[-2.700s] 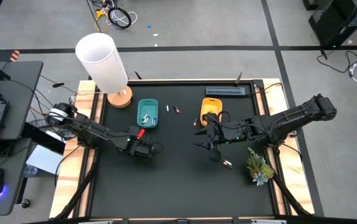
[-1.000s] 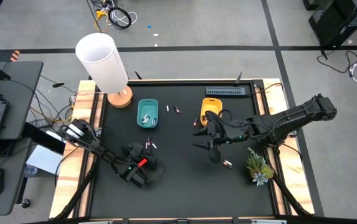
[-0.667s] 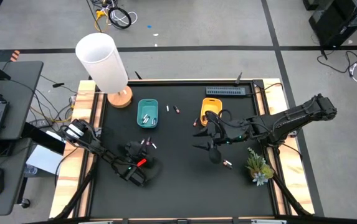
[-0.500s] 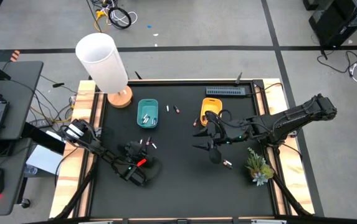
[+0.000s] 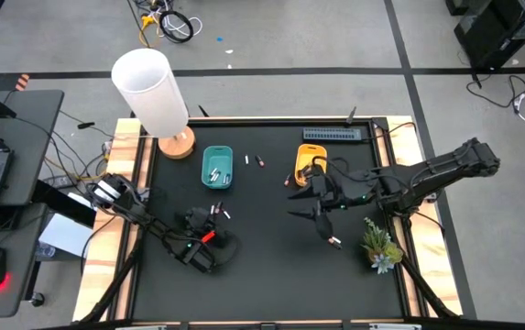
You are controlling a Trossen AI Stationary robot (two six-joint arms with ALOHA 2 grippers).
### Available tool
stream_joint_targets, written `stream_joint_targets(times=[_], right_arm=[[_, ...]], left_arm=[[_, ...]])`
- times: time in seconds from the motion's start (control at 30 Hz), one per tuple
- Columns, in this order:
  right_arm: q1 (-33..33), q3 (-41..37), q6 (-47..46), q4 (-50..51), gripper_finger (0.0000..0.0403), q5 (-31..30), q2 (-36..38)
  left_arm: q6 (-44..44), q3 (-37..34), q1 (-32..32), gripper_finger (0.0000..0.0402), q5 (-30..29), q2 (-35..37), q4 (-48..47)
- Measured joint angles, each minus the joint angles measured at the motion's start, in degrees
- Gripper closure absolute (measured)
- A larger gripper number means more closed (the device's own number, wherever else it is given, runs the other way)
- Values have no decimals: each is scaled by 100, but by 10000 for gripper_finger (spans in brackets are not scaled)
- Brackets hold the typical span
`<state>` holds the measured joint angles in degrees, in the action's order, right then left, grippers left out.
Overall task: Sort batteries
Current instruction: Put the silver battery into the blue bin
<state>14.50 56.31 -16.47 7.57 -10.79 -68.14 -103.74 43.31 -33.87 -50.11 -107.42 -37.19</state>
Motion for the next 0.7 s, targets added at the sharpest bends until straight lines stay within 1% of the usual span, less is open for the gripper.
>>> stream_joint_targets(times=[0.1, 0.13, 0.23, 0.4, 0.57, 0.7], right_arm=[[0, 0, 4, 12, 195, -2, 50], [0, 0, 7, 8, 195, -2, 57], [0, 0, 9, 14, 195, -2, 66], [0, 0, 11, 15, 195, -4, 66], [0, 0, 13, 18, 195, -7, 66], [0, 0, 11, 18, 195, -9, 66]], left_arm=[[4, 0, 0, 377, -1, 10, 1], [4, -2, 2, 381, 2, 22, 0], [7, 28, 6, 381, 29, 38, -91], [2, 308, 11, 381, 234, 15, -716], [3, 573, -13, 396, 455, 0, -1201], [2, 639, -38, 399, 481, 0, -1308]])
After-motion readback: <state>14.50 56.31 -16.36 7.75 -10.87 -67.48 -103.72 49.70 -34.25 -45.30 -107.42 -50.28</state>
